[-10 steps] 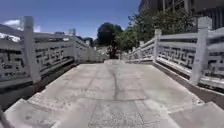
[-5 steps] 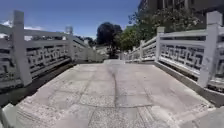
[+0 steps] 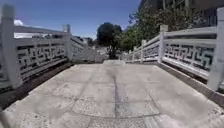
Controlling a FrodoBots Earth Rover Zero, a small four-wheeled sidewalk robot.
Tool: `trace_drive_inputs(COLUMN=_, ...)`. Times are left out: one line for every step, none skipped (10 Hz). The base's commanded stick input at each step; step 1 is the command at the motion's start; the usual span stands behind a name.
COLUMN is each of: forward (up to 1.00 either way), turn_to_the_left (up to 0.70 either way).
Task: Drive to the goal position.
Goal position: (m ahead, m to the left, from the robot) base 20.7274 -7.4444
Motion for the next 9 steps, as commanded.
trace_drive_inputs(forward=0.45, turn_to_the_left=0.00)
trace_drive_inputs(forward=0.45, turn_to_the_left=0.00)
trace_drive_inputs(forward=0.45, turn_to_the_left=0.00)
trace_drive_inputs(forward=0.45, turn_to_the_left=0.00)
trace_drive_inputs(forward=0.45, turn_to_the_left=0.00)
trace_drive_inputs(forward=0.45, turn_to_the_left=0.00)
trace_drive_inputs(forward=0.45, turn_to_the_left=0.00)
trace_drive_inputs(forward=0.45, turn_to_the_left=0.00)
trace_drive_inputs(forward=0.45, turn_to_the_left=0.00)
